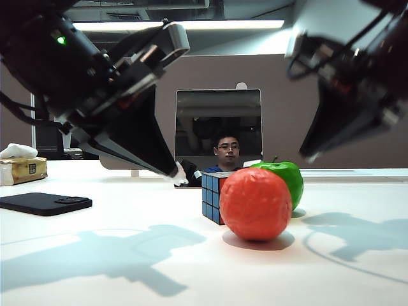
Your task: Move all the fruits on the tabletop near the face of the Rubik's cube that has the color most similar to each fruit.
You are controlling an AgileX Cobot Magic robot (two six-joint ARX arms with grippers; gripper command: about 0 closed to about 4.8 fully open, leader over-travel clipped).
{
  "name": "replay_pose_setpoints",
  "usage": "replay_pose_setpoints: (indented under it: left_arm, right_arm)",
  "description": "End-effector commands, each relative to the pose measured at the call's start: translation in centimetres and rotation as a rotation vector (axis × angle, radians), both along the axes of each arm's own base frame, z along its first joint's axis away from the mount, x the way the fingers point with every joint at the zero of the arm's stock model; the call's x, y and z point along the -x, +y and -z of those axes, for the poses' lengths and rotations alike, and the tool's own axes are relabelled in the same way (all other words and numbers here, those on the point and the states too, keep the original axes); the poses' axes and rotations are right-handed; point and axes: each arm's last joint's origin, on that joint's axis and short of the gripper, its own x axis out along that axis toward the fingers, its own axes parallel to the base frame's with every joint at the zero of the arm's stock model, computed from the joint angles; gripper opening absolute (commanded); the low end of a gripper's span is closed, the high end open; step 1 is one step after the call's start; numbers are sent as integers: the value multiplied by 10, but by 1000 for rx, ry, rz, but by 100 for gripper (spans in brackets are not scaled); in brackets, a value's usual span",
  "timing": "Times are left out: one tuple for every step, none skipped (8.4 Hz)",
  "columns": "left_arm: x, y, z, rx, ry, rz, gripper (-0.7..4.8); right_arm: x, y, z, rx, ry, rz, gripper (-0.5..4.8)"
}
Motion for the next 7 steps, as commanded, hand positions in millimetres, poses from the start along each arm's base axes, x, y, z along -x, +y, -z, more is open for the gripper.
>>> replay_pose_setpoints:
  left_arm:
    - [-10,-9,7,37,-30,4,-5]
    - [-12,-12,10,63,-21,19,-5]
    - [-15,-17,13,113,9,49,-5]
    - [-14,-18,14,121,22,68,-5]
    - [-14,-19,16,131,44,96,-5]
    - [-8,-27,19,129,56,135,-5]
    - [-7,-47,33,180,64,144,-5]
  right_arm:
    - [35,-18,-39,24,-112,71,-1]
    - [50,-26,-45,45,-117,100,-1]
    - [75,-37,-55,53,-131,116,-1]
    - [95,-46,-64,0,-145,151,-1]
    - [104,-50,-65,-11,-139,163,-1]
    - [113,-54,-69,-27,-168,166,-1]
    - [125,-59,-71,-46,-178,178,-1]
